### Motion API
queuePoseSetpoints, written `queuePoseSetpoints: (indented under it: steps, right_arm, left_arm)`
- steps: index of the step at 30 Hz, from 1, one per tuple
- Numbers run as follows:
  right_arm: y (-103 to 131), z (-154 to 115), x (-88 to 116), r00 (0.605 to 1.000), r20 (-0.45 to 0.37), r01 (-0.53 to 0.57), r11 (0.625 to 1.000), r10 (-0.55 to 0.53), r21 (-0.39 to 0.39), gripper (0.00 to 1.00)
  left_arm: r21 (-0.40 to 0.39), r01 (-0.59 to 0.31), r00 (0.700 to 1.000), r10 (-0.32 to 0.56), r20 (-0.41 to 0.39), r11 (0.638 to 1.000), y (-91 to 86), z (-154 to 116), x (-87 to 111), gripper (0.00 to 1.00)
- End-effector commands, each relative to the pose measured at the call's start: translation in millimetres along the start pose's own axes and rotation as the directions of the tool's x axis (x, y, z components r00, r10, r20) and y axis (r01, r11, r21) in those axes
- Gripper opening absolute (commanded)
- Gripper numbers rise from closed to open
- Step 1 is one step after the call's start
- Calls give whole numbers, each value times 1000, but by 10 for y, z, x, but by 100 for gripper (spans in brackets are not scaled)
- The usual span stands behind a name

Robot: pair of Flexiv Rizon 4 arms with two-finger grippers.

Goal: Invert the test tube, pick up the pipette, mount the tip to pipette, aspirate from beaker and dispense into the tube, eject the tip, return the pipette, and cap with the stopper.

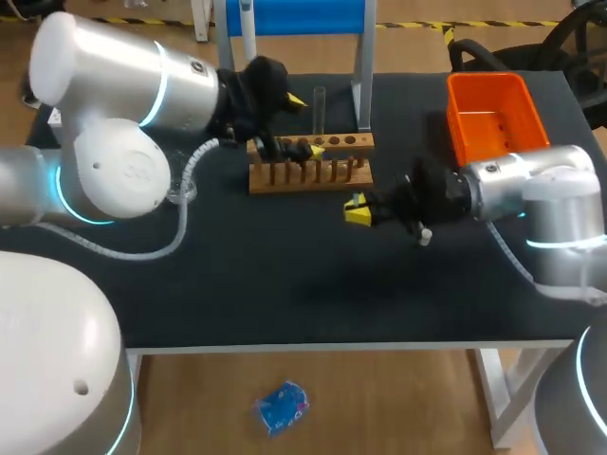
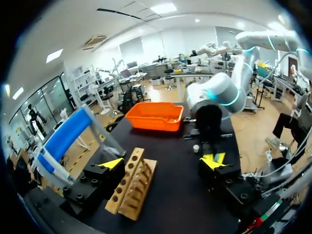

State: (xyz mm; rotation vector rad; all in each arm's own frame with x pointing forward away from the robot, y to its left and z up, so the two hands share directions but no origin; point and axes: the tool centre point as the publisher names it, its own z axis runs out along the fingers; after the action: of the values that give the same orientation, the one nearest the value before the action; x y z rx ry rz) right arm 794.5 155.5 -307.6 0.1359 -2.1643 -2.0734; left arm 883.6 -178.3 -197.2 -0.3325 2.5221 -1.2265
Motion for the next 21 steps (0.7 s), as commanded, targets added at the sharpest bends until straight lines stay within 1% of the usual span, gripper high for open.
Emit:
queuePoseSetpoints:
  steps: [1,3,5,6,8,9,21]
  right_arm:
    - [74,-204,213,999,40,7,1000,-8,16,0]
    - [69,-286,252,999,43,13,1000,-14,24,0]
    - [62,-365,264,999,50,18,999,-20,32,0]
    - [58,-446,269,999,48,20,1000,-21,21,0]
    - [45,-536,283,999,43,19,1000,-20,14,0]
    - [39,-573,293,999,34,25,1000,-25,-2,0]
    - [39,-573,293,999,34,25,1000,-25,-2,0]
  left_arm:
    - [-32,19,999,-18,32,999,79,-84,-133,100]
    - [-20,37,998,-36,51,999,140,-94,-216,100]
    - [-28,57,996,-55,66,998,197,-99,-286,100]
    - [-28,57,996,-55,66,998,197,-99,-286,100]
    - [-28,57,996,-55,66,998,197,-99,-286,100]
    - [-28,57,996,-55,66,998,197,-99,-286,100]
    - [-28,57,996,-55,66,998,197,-99,-286,100]
